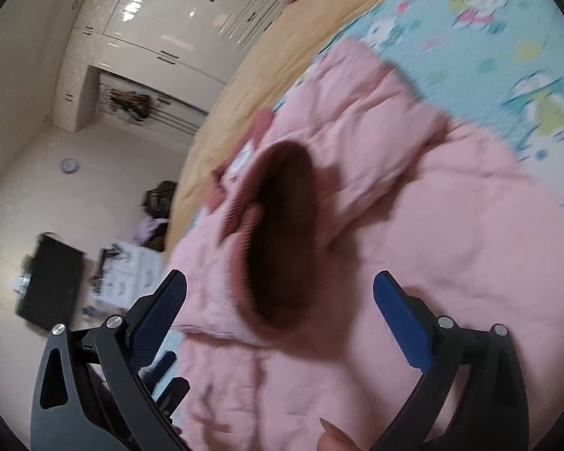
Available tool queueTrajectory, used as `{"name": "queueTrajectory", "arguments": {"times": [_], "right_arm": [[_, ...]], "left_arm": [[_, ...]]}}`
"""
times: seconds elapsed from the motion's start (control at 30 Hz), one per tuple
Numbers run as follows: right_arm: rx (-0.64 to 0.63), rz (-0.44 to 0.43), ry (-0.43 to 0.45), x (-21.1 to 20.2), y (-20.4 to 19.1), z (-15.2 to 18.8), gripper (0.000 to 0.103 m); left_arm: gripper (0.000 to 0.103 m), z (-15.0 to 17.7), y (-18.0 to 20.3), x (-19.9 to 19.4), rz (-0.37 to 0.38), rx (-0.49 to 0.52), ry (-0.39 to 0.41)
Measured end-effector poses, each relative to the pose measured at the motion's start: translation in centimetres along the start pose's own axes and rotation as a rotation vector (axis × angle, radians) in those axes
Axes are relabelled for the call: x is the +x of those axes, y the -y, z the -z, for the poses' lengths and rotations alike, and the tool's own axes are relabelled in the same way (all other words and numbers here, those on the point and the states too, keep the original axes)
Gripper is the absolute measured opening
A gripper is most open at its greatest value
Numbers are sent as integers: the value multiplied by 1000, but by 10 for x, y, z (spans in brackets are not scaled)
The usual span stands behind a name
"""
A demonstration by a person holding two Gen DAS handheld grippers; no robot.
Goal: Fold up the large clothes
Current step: 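Lift the sleeve and fold it across the jacket front, open left tool, then grasp the folded cuff with the right tool and tuck it while left tool presses jacket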
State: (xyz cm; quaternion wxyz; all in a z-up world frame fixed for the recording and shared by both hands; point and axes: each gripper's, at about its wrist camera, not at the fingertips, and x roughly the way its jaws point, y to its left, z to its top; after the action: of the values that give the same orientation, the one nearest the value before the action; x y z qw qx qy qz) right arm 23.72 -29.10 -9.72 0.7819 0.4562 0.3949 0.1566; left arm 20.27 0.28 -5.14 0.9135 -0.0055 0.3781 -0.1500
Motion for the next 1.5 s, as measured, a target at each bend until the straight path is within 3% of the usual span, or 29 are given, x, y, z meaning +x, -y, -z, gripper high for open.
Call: {"name": "queueTrajectory", "arguments": {"times": [0.13, 0.3, 0.37, 0.4, 0.47, 0.57, 0.73, 0.87, 1.0, 1.17, 1.5], "right_arm": [[69, 20, -27, 21, -3, -3, 99], [-13, 87, -25, 34, -32, -7, 95], [-76, 165, -4, 38, -45, -8, 62], [-100, 193, 6, 39, -50, -9, 55], [-202, 228, 30, 39, -67, -8, 32], [-396, 233, 63, 32, -105, -6, 19], [-653, 199, 157, -1, -165, -23, 15], [-748, 215, 259, -18, -171, -48, 15], [-730, 295, 249, -1, -140, -73, 15], [-666, 335, 208, 15, -101, -73, 15], [-652, 387, 190, 26, -88, -66, 15]], "left_arm": [[94, -4, -53, -19, -34, -124, 3], [94, -3, -97, -35, -128, -175, 12], [94, -1, -114, -41, -138, -216, 17], [94, -1, -118, -43, -136, -231, 18], [94, -2, -128, -44, -136, -276, 19], [94, -7, -135, -43, -116, -307, 17], [94, -38, -133, -42, -130, -273, 41], [94, -77, -128, -38, -130, -262, 93], [94, -110, -122, -8, -136, -270, 91], [94, -125, -106, 42, -140, -236, 27], [93, -108, -93, 110, -127, -157, -128]]}}
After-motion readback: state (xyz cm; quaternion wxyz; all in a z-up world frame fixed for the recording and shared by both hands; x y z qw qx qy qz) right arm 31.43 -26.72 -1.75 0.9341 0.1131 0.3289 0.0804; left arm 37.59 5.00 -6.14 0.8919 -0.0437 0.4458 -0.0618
